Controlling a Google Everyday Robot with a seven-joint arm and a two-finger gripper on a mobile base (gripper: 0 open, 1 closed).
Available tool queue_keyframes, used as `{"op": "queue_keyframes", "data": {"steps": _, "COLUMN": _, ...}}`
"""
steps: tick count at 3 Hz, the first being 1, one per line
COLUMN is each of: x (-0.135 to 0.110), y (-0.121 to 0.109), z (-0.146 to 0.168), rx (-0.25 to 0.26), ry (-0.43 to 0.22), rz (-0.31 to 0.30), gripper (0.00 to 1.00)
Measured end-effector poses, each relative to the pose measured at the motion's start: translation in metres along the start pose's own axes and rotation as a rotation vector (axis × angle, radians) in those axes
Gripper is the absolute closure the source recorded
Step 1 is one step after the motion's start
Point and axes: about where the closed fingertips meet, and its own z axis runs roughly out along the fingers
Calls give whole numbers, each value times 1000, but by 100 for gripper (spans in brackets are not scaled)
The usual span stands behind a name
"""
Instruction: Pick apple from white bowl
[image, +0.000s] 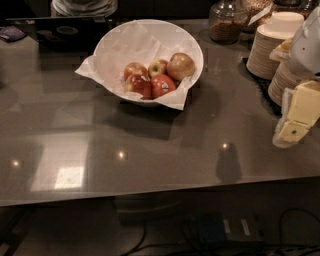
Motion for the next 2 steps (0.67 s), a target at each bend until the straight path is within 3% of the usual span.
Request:
{"op": "queue_keyframes", "data": {"steps": 1, "x": 0, "y": 0, "z": 0, "rx": 0, "ry": 0, "rz": 0, "gripper": 0}}
{"op": "queue_keyframes", "data": {"steps": 2, "x": -14, "y": -15, "z": 9, "rx": 23, "ry": -20, "rz": -16, "gripper": 0}}
